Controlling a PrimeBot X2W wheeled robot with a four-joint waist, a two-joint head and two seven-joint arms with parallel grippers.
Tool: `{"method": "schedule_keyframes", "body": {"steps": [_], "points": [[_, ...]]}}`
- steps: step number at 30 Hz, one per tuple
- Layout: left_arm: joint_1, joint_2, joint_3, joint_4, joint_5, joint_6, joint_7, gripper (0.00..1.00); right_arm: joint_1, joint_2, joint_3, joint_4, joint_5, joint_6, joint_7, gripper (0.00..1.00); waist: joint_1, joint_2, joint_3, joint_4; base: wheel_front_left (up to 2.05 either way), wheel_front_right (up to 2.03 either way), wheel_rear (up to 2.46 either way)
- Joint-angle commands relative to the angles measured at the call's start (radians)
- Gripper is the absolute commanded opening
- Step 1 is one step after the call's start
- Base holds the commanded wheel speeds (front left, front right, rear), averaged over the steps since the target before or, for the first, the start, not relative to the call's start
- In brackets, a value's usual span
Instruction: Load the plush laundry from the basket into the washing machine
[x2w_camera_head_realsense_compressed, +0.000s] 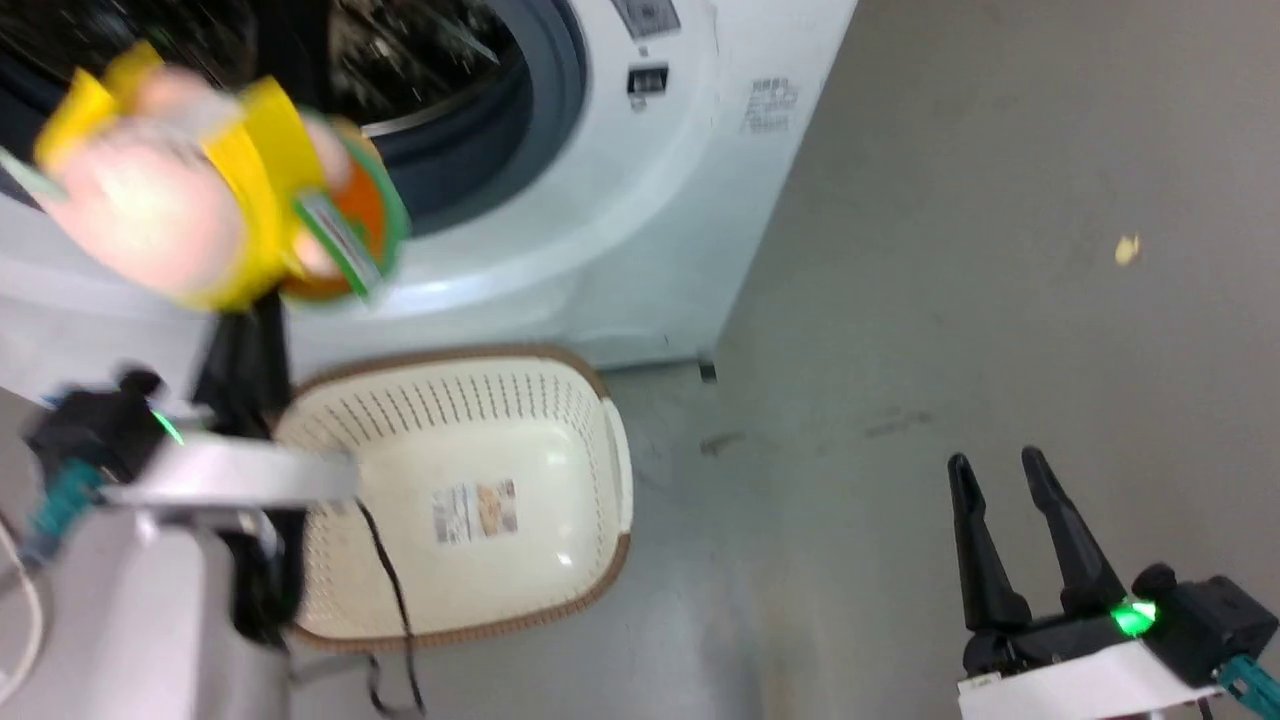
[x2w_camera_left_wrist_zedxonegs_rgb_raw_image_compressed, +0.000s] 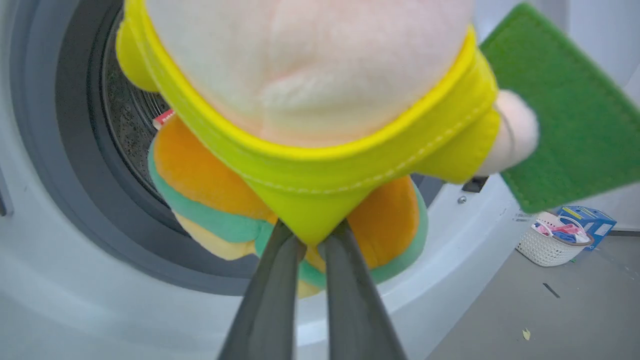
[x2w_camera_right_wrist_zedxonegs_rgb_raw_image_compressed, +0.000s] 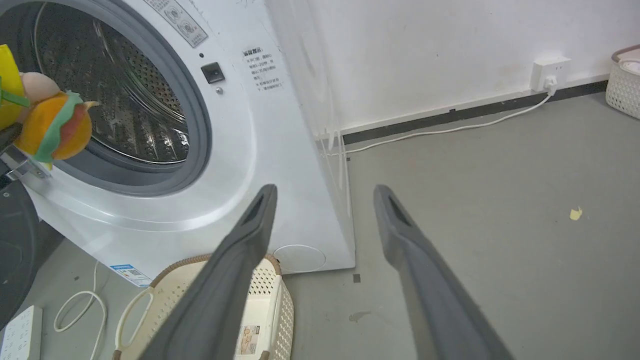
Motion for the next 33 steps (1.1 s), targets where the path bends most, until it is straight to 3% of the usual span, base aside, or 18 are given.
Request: {"method": "schedule_keyframes", "body": {"steps": [1, 7, 15, 20, 26, 33], "points": [[-0.046, 0.019, 0.013, 0.005, 0.004, -0.002, -0.005, 0.00, -0.018, 0.000, 0.005, -0.007, 0.001, 0.001, -0.005, 1.00, -0.0001, 0.0000, 0.076, -0.030, 0.00, 0.00, 0.00], [-0.260, 0.119, 0.040, 0.089, 0.004, -0.004, 0.059, 0.00, -0.059, 0.000, 0.018, -0.024, 0.026, 0.001, -0.005, 1.00, -0.0001, 0.0000, 0.197, -0.083, 0.00, 0.00, 0.00], [-0.578, 0.289, 0.005, 0.225, 0.000, -0.010, 0.258, 0.00, -0.108, 0.000, 0.040, -0.029, 0.121, 0.001, -0.005, 1.00, -0.0001, 0.0000, 0.329, -0.139, 0.00, 0.00, 0.00], [-0.765, 0.362, -0.036, 0.345, 0.025, -0.011, 0.391, 0.00, -0.136, 0.000, 0.064, -0.028, 0.144, 0.001, -0.005, 1.00, -0.0001, 0.0000, 0.387, -0.169, 0.00, 0.00, 0.00], [-0.946, 0.409, -0.078, 0.494, 0.067, -0.004, 0.480, 0.00, -0.163, 0.000, 0.086, -0.027, 0.168, 0.001, -0.005, 1.00, -0.0001, 0.0000, 0.431, -0.197, 0.00, 0.00, 0.00], [-1.042, 0.423, -0.112, 0.633, 0.099, 0.016, 0.524, 0.00, -0.170, 0.000, 0.096, -0.026, 0.180, 0.001, -0.005, 1.00, -0.0001, 0.0000, 0.450, -0.209, 0.00, 0.00, 0.00]]}}
